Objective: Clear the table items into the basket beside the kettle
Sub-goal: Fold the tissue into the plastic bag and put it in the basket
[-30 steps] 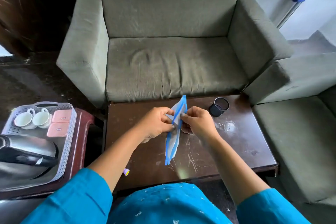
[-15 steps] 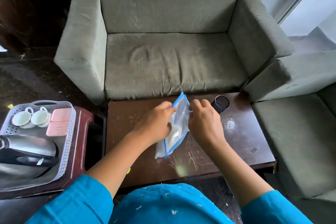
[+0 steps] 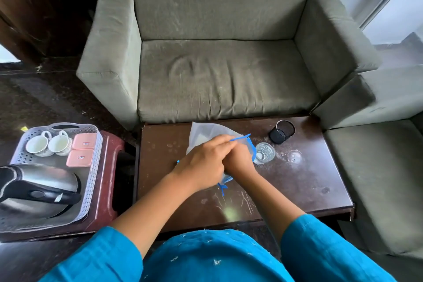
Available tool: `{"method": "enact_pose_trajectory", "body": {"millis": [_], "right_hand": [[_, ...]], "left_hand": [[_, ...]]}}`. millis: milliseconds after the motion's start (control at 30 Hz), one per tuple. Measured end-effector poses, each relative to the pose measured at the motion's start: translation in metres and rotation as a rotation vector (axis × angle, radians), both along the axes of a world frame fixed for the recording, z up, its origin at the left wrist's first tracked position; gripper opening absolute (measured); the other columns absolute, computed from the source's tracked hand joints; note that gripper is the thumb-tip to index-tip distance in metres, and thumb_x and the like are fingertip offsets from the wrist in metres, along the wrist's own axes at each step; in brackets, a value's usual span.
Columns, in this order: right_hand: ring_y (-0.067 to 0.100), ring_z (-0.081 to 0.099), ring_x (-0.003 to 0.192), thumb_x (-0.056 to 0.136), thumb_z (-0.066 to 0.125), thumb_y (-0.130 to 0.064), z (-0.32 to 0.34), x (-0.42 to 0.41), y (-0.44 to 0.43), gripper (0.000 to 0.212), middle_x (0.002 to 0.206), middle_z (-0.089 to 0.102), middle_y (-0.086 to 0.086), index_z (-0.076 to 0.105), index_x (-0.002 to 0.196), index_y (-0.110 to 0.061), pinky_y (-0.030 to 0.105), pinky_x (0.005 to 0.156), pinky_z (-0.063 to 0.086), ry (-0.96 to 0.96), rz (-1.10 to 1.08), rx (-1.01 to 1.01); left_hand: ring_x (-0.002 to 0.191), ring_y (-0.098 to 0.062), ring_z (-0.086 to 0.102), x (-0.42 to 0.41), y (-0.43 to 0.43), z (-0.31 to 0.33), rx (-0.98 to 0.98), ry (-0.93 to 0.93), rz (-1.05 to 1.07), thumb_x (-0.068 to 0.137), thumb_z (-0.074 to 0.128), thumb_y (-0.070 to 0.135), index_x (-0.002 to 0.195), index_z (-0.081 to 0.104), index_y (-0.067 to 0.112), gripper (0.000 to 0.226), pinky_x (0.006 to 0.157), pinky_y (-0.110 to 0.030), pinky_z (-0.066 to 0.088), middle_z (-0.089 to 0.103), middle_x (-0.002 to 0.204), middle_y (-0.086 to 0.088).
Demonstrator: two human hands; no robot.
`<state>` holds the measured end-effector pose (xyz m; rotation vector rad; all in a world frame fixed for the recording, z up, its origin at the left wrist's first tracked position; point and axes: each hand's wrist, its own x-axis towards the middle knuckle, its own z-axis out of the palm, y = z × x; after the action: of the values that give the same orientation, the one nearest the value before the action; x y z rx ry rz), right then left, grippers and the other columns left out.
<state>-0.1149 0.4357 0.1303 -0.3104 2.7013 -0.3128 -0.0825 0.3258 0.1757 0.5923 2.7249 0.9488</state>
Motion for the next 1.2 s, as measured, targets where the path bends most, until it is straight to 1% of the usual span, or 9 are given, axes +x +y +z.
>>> {"method": "enact_pose_trajectory", "body": {"millis": [67,200,433,667,833,967,1067,1133,1200], "right_hand": [[0.031,0.054,0.112,0.091,0.042,-0.013,-0.004,0.002,0.004,0.028,0.116,0.061,0.018,0.053,0.114,-0.002,0.035,0.085,0.041,0.02,-0.05,-0.007],[0.027,0.056,0.112,0.094,0.04,-0.017,-0.01,0.008,0.01,0.03,0.119,0.06,0.014,0.048,0.12,-0.004,0.034,0.088,0.042,0.088,-0.146,0.039],[0.035,0.06,0.102,0.085,0.045,-0.012,-0.008,-0.002,0.004,0.031,0.107,0.066,0.017,0.053,0.115,-0.006,0.033,0.071,0.038,0.018,-0.088,-0.046],[0.032,0.058,0.101,0.08,0.042,-0.002,0.006,-0.011,-0.006,0.044,0.107,0.066,0.015,0.056,0.12,-0.011,0.025,0.068,0.036,-0.118,-0.26,-0.373],[0.015,0.047,0.057,0.068,0.057,-0.005,0.018,-0.016,0.004,0.013,0.058,0.05,-0.004,0.058,0.068,-0.018,0.016,0.042,0.032,-0.17,-0.405,-0.584],[0.014,0.051,0.062,0.065,0.076,-0.007,0.036,-0.022,0.022,0.02,0.068,0.058,0.0,0.066,0.081,-0.012,0.026,0.059,0.042,-0.279,-0.322,-0.762],[0.011,0.058,0.06,0.058,0.075,-0.001,0.05,-0.025,0.036,0.025,0.065,0.065,-0.002,0.069,0.08,-0.013,0.022,0.057,0.048,-0.446,-0.311,-1.048],[0.011,0.06,0.055,0.058,0.071,-0.002,0.053,-0.027,0.047,0.025,0.063,0.067,-0.003,0.07,0.08,-0.013,0.02,0.051,0.049,-0.513,-0.331,-1.175],[0.014,0.062,0.055,0.059,0.069,-0.001,0.054,-0.029,0.058,0.03,0.065,0.068,0.0,0.069,0.088,-0.009,0.022,0.048,0.05,-0.537,-0.388,-1.247]], "left_hand": [[0.129,-0.022,0.043,0.005,0.004,0.003,-0.039,0.048,-0.048,0.077,0.04,-0.007,0.137,0.04,0.008,0.062,0.107,-0.032,0.034,0.034,0.147,-0.004],[0.117,-0.034,0.053,0.014,0.017,-0.001,-0.14,0.14,-0.085,0.079,0.04,-0.004,0.138,0.034,0.002,0.06,0.099,-0.044,0.043,0.028,0.15,-0.011],[0.126,-0.03,0.045,-0.001,0.006,-0.014,-0.097,0.044,0.054,0.073,0.042,-0.007,0.141,0.03,0.008,0.071,0.101,-0.041,0.04,0.026,0.151,-0.006],[0.111,-0.033,0.053,-0.017,-0.018,-0.033,-0.09,-0.096,0.142,0.072,0.047,-0.006,0.14,0.033,0.027,0.076,0.088,-0.042,0.047,0.039,0.134,-0.003],[0.105,-0.032,0.055,-0.027,-0.025,-0.043,-0.063,-0.123,0.223,0.077,0.048,-0.001,0.139,0.035,0.03,0.07,0.083,-0.037,0.046,0.045,0.124,-0.003],[0.106,-0.029,0.053,-0.034,-0.03,-0.045,-0.054,-0.269,0.213,0.077,0.049,0.005,0.135,0.035,0.035,0.067,0.089,-0.042,0.046,0.042,0.122,-0.003],[0.104,-0.024,0.052,-0.04,-0.03,-0.044,0.035,-0.407,0.255,0.081,0.045,-0.003,0.129,0.047,0.03,0.059,0.089,-0.04,0.047,0.047,0.118,-0.007],[0.083,-0.015,0.06,-0.041,-0.03,-0.039,0.279,-0.535,0.31,0.08,0.045,-0.01,0.105,0.064,0.019,0.043,0.076,-0.037,0.051,0.064,0.097,-0.004],[0.051,-0.005,0.057,-0.042,-0.03,-0.033,0.423,-0.656,0.323,0.078,0.043,-0.017,0.077,0.063,0.016,0.039,0.056,-0.027,0.049,0.065,0.058,0.007]]}}
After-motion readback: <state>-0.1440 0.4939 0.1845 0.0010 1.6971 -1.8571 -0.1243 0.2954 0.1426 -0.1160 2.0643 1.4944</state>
